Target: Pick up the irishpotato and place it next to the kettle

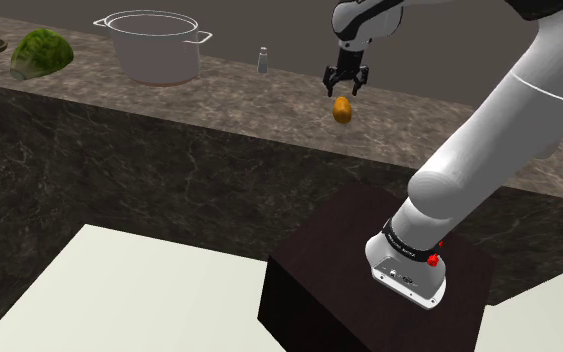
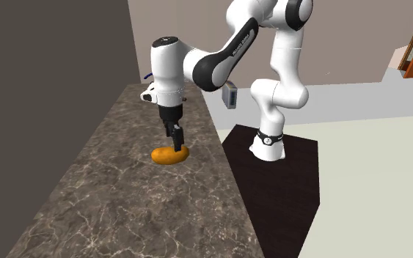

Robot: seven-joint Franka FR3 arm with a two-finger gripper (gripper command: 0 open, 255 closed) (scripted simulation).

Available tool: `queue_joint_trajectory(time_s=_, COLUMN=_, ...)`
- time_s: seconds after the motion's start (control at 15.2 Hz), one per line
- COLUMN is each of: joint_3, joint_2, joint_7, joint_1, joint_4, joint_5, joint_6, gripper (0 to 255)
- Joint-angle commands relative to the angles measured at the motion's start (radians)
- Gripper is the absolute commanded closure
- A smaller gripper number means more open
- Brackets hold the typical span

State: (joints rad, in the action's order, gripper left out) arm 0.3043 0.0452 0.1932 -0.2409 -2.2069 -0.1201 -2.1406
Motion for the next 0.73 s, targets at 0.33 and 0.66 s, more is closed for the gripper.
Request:
queue_joint_trajectory(time_s=0.33, joint_3=0.035, joint_2=-0.16, joint_7=-0.012, joint_1=-0.039, joint_4=0.093, joint_5=0.048, joint_6=-0.085, gripper=0)
queue_joint_trajectory(time_s=0.66, joint_3=0.035, joint_2=-0.2, joint_7=-0.022, joint_1=-0.045, joint_4=0.068, joint_5=0.061, joint_6=-0.149, gripper=0)
